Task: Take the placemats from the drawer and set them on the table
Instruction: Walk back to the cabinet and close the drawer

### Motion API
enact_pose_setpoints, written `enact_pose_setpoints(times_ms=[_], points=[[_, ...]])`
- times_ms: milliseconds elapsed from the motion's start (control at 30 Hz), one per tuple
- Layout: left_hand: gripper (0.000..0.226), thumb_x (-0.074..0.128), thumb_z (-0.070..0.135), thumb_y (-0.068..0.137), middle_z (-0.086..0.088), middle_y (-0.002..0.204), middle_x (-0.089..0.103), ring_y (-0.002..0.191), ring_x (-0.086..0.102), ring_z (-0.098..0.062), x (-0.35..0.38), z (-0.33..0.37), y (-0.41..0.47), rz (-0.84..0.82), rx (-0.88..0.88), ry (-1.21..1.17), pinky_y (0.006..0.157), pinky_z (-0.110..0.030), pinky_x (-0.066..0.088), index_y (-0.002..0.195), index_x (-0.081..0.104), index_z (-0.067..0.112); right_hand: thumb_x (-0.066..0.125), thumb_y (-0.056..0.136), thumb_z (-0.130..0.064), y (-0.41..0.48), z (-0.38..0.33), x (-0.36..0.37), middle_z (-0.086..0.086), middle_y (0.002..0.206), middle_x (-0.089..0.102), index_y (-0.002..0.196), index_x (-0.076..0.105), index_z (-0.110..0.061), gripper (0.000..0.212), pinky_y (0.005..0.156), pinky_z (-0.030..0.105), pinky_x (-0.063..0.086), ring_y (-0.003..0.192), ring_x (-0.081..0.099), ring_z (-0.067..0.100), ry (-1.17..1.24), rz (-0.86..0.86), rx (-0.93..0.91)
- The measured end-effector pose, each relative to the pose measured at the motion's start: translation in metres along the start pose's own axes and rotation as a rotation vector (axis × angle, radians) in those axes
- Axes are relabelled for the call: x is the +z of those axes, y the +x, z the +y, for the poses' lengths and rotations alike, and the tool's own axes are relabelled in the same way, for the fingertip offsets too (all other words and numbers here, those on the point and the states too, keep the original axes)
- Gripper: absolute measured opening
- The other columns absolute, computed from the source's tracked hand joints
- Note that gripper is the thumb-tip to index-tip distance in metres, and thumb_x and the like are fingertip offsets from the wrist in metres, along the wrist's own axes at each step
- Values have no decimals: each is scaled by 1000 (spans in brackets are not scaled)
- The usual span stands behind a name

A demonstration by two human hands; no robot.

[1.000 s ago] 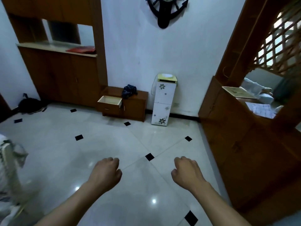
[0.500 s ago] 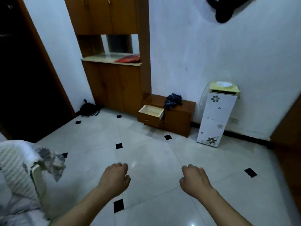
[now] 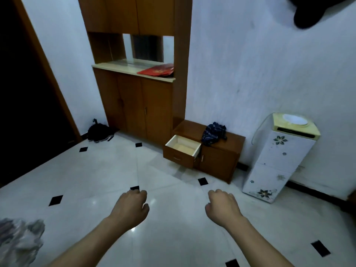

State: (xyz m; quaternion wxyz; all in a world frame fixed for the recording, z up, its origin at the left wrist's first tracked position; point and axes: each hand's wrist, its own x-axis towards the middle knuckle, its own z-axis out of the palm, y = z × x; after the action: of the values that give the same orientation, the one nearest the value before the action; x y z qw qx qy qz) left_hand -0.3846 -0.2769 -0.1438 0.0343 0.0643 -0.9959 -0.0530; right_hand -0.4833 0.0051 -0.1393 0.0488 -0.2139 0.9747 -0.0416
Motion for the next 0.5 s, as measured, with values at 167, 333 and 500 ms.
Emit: enact_pose_setpoints(times_ms=[167, 333, 500], points=[[23, 45, 35, 81, -3, 83, 61, 79, 57, -23, -5, -37, 126, -19, 113, 2, 68, -34, 42, 85, 56, 15, 45, 84, -21, 102, -9, -19, 9, 102, 61, 85, 40, -18, 6, 74, 37, 33, 90, 57, 29, 11, 1, 79], [18, 49, 33, 87, -3, 86, 60, 73, 45, -18, -15, -53, 230, 5, 160, -35, 67, -31, 35, 89, 56, 16, 45, 84, -24, 190, -6, -27, 5, 87, 51, 86, 42, -20, 5, 70, 35, 30, 74, 43, 24, 13, 11, 142], [19, 47, 34, 90, -2, 93, 60, 78, 40, -15, -3, -60, 330, -10, 180, -39, 72, -28, 33, 96, 55, 17, 47, 84, -23, 287, 12, -19, 4, 84, 48, 83, 39, -20, 8, 69, 32, 29, 78, 49, 25, 48, 16, 162]])
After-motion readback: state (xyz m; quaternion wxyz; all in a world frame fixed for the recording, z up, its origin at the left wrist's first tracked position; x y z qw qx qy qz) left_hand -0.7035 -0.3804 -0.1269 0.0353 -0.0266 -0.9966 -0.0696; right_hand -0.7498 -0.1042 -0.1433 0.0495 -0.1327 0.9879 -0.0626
